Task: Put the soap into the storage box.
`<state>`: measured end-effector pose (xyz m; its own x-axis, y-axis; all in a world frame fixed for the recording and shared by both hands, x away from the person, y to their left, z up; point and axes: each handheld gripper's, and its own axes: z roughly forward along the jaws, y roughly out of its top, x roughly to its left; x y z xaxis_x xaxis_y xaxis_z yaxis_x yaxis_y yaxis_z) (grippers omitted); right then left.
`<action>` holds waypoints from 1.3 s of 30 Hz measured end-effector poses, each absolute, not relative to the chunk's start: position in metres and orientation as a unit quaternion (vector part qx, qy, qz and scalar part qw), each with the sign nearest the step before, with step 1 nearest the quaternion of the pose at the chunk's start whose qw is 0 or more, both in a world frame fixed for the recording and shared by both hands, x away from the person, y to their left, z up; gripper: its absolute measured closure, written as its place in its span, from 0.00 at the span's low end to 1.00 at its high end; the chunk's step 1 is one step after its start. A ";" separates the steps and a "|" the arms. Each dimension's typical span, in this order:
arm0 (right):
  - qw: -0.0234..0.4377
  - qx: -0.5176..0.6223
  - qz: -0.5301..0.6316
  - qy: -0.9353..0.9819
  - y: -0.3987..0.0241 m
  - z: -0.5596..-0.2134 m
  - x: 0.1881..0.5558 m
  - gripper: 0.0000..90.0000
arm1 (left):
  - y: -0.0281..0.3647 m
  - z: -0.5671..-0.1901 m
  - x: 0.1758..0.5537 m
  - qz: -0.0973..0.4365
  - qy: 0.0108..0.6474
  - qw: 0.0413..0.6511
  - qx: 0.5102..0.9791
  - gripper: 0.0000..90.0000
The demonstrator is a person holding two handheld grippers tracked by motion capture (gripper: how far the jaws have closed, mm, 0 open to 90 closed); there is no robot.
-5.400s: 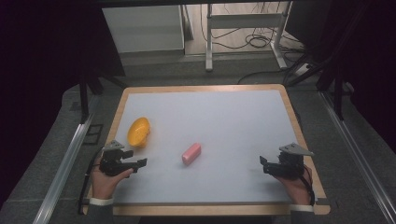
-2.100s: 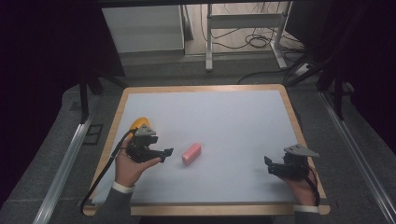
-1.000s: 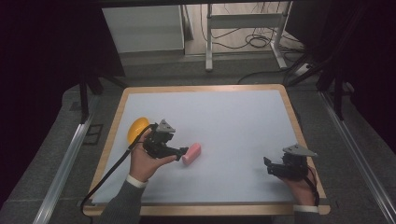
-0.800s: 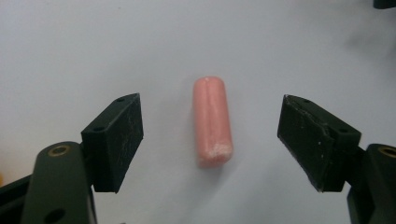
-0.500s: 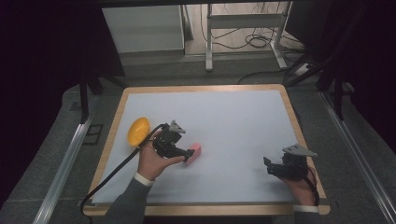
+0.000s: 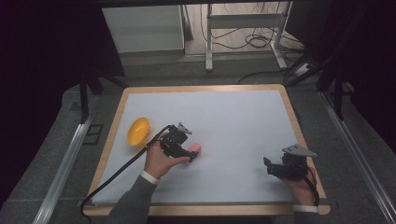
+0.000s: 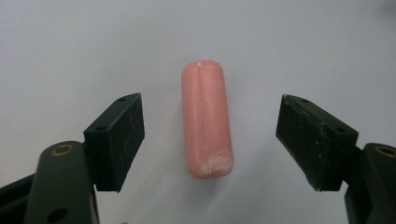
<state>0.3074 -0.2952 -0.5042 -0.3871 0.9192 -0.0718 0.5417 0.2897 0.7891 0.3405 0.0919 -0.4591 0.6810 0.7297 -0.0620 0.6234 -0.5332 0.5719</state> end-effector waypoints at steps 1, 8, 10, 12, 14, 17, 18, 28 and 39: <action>0.271 0.483 0.349 0.756 -0.295 -0.504 0.307 0.10 | 0.091 -0.460 0.341 0.095 0.391 0.286 0.870 0.27; 0.270 0.483 0.347 0.757 -0.295 -0.505 0.308 0.10 | 0.088 -0.466 0.347 0.088 0.400 0.278 0.869 0.31; 0.270 0.483 0.347 0.757 -0.294 -0.505 0.308 0.10 | 0.087 -0.468 0.349 0.084 0.402 0.275 0.869 0.31; 0.270 0.483 0.346 0.757 -0.294 -0.505 0.308 0.10 | 0.086 -0.471 0.352 0.079 0.405 0.272 0.869 0.32; 0.270 0.483 0.346 0.758 -0.294 -0.506 0.308 0.10 | 0.085 -0.475 0.355 0.076 0.407 0.268 0.870 0.32; 0.271 0.485 0.345 0.757 -0.295 -0.505 0.308 0.10 | 0.084 -0.478 0.356 0.074 0.409 0.267 0.870 0.33; 0.271 0.485 0.345 0.757 -0.295 -0.505 0.308 0.10 | 0.083 -0.479 0.357 0.072 0.409 0.265 0.870 0.34; 0.271 0.485 0.346 0.756 -0.296 -0.506 0.308 0.10 | 0.078 -0.491 0.364 0.061 0.415 0.254 0.871 0.41; 0.272 0.485 0.344 0.757 -0.296 -0.506 0.309 0.10 | 0.073 -0.499 0.363 0.055 0.413 0.244 0.876 0.65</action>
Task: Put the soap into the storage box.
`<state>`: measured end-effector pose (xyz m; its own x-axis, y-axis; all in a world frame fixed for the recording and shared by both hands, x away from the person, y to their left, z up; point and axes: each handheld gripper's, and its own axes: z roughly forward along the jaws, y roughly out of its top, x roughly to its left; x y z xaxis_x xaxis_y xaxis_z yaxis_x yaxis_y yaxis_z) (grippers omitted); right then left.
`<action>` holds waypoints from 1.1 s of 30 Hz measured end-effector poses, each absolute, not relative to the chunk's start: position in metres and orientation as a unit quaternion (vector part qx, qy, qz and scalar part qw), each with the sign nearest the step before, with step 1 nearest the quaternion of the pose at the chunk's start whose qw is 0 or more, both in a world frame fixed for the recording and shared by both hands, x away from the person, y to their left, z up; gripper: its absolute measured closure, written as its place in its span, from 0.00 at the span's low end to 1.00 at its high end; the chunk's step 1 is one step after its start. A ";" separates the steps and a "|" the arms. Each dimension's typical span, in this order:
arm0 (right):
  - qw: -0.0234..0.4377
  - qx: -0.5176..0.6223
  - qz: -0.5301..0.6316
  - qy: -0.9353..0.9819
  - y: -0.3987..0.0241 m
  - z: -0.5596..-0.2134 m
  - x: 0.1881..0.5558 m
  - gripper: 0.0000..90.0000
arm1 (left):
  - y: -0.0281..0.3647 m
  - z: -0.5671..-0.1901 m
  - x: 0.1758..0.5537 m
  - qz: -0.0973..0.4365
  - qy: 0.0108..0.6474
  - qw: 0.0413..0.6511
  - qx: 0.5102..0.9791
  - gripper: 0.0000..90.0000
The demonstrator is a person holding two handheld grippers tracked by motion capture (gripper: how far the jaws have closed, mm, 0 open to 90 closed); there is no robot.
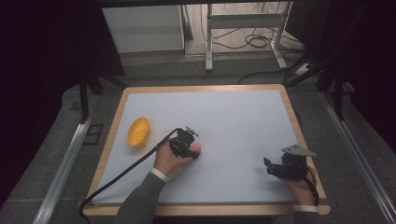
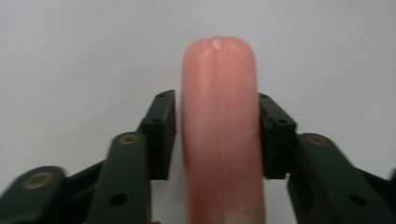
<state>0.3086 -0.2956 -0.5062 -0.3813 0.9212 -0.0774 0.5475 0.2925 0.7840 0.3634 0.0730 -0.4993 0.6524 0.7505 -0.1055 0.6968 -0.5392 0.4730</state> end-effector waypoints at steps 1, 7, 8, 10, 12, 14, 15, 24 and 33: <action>0.272 0.485 0.344 0.757 -0.296 -0.506 0.309 0.10 | 0.073 -0.499 0.363 0.056 0.413 0.244 0.876 0.66; 0.273 0.484 0.343 0.757 -0.295 -0.506 0.308 0.10 | 0.074 -0.499 0.363 0.059 0.411 0.243 0.877 0.67; 0.274 0.484 0.343 0.757 -0.295 -0.505 0.308 0.10 | 0.074 -0.499 0.363 0.060 0.411 0.243 0.877 0.67; 0.275 0.484 0.343 0.756 -0.296 -0.505 0.308 0.10 | 0.075 -0.498 0.363 0.061 0.409 0.245 0.877 0.67; 0.275 0.485 0.342 0.756 -0.296 -0.505 0.308 0.10 | 0.076 -0.496 0.362 0.063 0.409 0.249 0.876 0.67; 0.276 0.485 0.343 0.756 -0.296 -0.505 0.308 0.10 | 0.077 -0.493 0.361 0.064 0.407 0.254 0.875 0.67; 0.276 0.484 0.344 0.756 -0.296 -0.505 0.308 0.10 | 0.077 -0.492 0.360 0.064 0.407 0.257 0.874 0.67; 0.277 0.485 0.342 0.756 -0.296 -0.505 0.308 0.10 | 0.084 -0.480 0.357 0.072 0.405 0.275 0.869 0.67; 0.277 0.485 0.343 0.755 -0.296 -0.505 0.308 0.10 | 0.089 -0.474 0.356 0.075 0.402 0.283 0.868 0.67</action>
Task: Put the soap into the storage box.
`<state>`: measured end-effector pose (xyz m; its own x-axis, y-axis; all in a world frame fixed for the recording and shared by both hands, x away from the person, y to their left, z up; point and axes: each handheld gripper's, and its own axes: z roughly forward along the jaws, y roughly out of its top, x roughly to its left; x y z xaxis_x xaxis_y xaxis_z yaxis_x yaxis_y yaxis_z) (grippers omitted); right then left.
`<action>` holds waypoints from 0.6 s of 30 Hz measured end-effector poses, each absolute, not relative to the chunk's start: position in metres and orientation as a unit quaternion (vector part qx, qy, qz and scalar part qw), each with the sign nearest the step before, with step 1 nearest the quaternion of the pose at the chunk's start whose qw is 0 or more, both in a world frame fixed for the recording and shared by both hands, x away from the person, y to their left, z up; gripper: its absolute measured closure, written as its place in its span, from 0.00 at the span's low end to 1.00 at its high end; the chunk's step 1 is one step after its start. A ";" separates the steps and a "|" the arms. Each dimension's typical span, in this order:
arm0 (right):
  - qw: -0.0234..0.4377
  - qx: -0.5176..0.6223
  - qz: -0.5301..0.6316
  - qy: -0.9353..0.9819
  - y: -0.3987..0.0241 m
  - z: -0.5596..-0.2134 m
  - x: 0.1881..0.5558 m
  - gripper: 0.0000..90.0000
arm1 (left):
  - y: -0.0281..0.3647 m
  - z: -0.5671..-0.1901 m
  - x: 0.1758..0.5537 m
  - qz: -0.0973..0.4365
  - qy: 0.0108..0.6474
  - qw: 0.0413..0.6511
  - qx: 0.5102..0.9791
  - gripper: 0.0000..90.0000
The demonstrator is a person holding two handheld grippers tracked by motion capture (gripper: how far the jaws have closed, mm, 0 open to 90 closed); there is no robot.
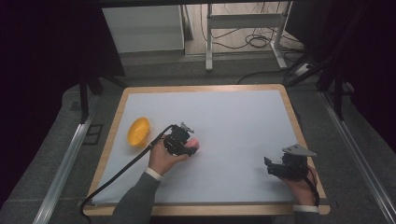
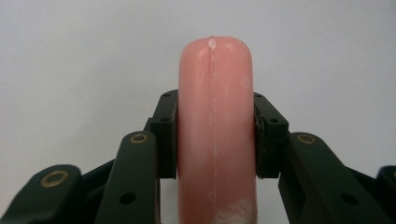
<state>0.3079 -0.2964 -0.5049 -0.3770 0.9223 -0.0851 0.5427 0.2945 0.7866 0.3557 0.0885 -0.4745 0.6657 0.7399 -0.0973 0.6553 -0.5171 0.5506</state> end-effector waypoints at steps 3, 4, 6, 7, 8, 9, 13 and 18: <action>0.276 0.485 0.343 0.756 -0.297 -0.505 0.308 0.10 | 0.090 -0.473 0.355 0.077 0.403 0.284 0.867 0.67; 0.276 0.485 0.343 0.756 -0.297 -0.505 0.308 0.10 | 0.091 -0.472 0.355 0.076 0.404 0.286 0.866 0.67; 0.276 0.485 0.342 0.756 -0.297 -0.505 0.308 0.10 | 0.094 -0.471 0.356 0.077 0.405 0.288 0.864 0.67; 0.276 0.485 0.343 0.756 -0.297 -0.505 0.308 0.10 | 0.095 -0.471 0.355 0.077 0.406 0.289 0.863 0.67; 0.275 0.485 0.343 0.756 -0.296 -0.505 0.308 0.10 | 0.096 -0.471 0.355 0.077 0.407 0.291 0.862 0.67; 0.275 0.485 0.342 0.756 -0.296 -0.505 0.308 0.10 | 0.097 -0.470 0.355 0.078 0.407 0.291 0.862 0.67; 0.275 0.486 0.342 0.756 -0.296 -0.505 0.308 0.10 | 0.101 -0.468 0.354 0.082 0.408 0.294 0.860 0.67; 0.276 0.486 0.340 0.756 -0.296 -0.506 0.308 0.10 | 0.107 -0.464 0.354 0.085 0.411 0.296 0.858 0.67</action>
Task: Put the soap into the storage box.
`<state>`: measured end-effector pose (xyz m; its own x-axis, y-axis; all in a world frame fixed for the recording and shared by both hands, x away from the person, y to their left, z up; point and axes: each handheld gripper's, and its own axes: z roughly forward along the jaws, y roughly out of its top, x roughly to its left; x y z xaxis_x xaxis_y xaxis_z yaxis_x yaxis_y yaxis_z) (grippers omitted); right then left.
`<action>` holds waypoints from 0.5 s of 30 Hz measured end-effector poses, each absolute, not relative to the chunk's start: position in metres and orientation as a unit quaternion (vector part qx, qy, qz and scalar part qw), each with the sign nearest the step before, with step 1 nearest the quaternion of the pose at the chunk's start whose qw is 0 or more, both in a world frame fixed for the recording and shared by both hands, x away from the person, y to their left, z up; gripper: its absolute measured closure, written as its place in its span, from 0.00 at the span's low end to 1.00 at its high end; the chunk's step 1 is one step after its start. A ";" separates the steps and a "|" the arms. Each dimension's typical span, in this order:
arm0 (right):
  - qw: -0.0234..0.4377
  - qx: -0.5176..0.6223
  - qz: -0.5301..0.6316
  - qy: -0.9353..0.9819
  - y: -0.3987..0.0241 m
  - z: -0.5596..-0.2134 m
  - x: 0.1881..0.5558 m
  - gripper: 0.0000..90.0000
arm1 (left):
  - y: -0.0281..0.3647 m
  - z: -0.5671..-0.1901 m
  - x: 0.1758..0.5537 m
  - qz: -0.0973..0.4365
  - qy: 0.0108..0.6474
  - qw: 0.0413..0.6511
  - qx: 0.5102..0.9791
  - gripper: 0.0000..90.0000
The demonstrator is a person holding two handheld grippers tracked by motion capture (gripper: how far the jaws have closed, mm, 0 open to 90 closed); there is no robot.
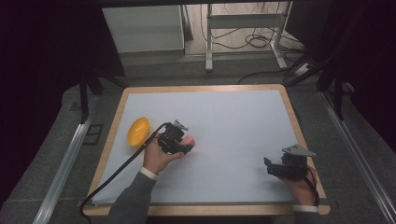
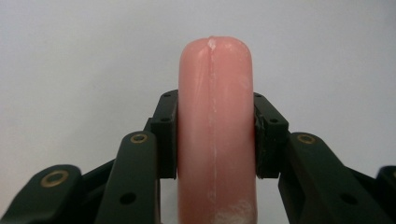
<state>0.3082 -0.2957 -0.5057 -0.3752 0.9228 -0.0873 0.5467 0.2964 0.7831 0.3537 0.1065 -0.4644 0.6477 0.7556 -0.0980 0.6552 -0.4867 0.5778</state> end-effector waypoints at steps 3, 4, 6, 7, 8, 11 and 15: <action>0.276 0.487 0.341 0.755 -0.296 -0.506 0.308 0.10 | 0.110 -0.463 0.354 0.087 0.416 0.300 0.854 0.67; 0.276 0.487 0.341 0.755 -0.296 -0.506 0.308 0.10 | 0.112 -0.462 0.354 0.088 0.416 0.299 0.854 0.67; 0.275 0.487 0.341 0.755 -0.296 -0.506 0.308 0.10 | 0.113 -0.461 0.353 0.090 0.417 0.300 0.853 0.67; 0.275 0.487 0.341 0.755 -0.296 -0.505 0.308 0.10 | 0.114 -0.460 0.353 0.091 0.416 0.300 0.854 0.67; 0.276 0.487 0.341 0.755 -0.296 -0.505 0.308 0.10 | 0.114 -0.460 0.353 0.091 0.418 0.302 0.852 0.67; 0.275 0.487 0.342 0.755 -0.296 -0.505 0.308 0.10 | 0.117 -0.457 0.353 0.094 0.416 0.301 0.853 0.67; 0.275 0.488 0.342 0.755 -0.297 -0.505 0.308 0.10 | 0.120 -0.454 0.352 0.097 0.418 0.303 0.851 0.67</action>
<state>0.3081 -0.2966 -0.5052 -0.3726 0.9244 -0.0822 0.5478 0.2905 0.7845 0.3523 0.1202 -0.4541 0.6313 0.7705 -0.0879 0.6522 -0.4662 0.5977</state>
